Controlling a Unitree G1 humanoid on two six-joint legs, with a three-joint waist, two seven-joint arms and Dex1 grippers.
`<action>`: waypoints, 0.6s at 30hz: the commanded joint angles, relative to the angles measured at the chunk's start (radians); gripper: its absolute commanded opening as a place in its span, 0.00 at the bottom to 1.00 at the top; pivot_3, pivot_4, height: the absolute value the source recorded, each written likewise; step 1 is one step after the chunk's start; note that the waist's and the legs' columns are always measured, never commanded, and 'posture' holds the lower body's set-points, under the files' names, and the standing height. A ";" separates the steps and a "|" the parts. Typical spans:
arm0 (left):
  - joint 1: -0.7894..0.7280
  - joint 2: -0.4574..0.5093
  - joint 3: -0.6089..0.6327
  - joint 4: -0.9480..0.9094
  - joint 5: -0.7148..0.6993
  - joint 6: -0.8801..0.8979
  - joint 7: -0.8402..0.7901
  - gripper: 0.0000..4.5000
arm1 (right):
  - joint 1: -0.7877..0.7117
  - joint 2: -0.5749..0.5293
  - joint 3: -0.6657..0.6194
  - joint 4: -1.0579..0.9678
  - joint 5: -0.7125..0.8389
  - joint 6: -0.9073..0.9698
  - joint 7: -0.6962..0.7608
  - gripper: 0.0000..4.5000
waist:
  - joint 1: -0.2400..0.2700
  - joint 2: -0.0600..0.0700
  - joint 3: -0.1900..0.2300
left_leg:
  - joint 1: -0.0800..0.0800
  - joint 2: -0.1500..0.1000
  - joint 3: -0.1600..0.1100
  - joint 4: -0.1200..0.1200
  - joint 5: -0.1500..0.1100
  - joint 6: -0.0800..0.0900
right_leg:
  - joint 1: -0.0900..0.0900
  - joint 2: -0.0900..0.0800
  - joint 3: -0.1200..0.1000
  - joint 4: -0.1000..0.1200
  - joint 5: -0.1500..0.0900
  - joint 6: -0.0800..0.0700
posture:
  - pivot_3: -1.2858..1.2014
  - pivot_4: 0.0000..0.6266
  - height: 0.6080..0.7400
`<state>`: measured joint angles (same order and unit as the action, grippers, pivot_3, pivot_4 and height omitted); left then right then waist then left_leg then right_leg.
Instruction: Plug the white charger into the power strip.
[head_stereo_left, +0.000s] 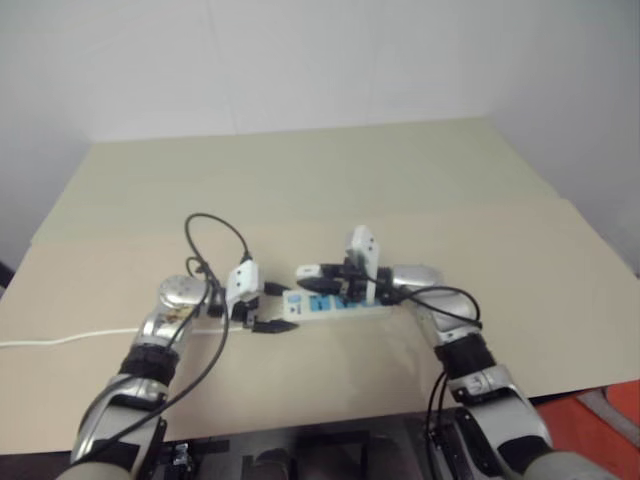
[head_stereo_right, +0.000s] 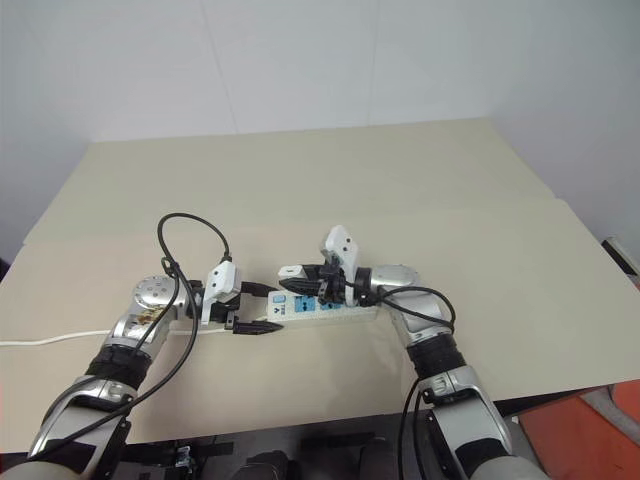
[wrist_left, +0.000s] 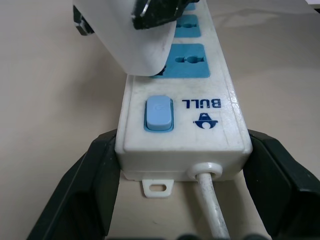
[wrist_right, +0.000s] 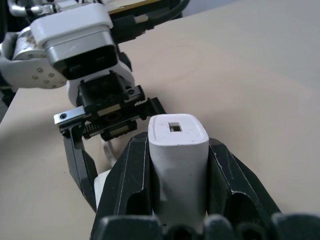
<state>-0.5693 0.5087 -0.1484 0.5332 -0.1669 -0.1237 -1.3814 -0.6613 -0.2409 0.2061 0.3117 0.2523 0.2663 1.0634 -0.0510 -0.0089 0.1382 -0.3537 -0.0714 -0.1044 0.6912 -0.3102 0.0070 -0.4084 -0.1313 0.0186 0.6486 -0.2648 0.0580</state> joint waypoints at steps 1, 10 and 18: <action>0.016 0.025 -0.001 -0.025 -0.001 0.008 -0.012 0.73 | 0.027 -0.031 0.020 -0.001 -0.022 -0.033 0.036 0.25 | 0.001 0.000 0.000 | 0.000 0.000 0.000 0.000 0.000 0.000 | 0.000 0.000 0.000 0.000 0.000 0.000 | 0.52 0.24 1.00; 0.030 0.044 0.008 -0.047 -0.004 0.014 -0.016 0.73 | 0.031 -0.070 0.030 0.102 -0.042 -0.205 0.107 0.25 | 0.004 0.000 0.000 | 0.000 0.000 0.000 0.000 0.000 0.000 | 0.000 0.000 0.000 0.000 0.000 0.000 | 0.52 0.24 1.00; 0.058 0.056 0.023 -0.082 -0.014 0.039 0.003 0.73 | 0.002 -0.123 0.002 0.203 -0.047 -0.270 0.158 0.25 | 0.005 0.000 0.000 | 0.000 0.000 0.000 0.000 0.000 0.000 | 0.000 0.000 0.000 0.000 0.000 0.000 | 0.52 0.24 1.00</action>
<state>-0.5315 0.5117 -0.1557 0.4658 -0.1740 -0.1007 -1.3786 -0.6741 -0.2827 0.2362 0.4492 0.2487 0.0017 1.2174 -0.0465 -0.0090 0.1381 -0.3534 -0.0714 -0.1044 0.6913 -0.3102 0.0070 -0.4080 -0.1313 0.0185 0.6481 -0.2648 0.0580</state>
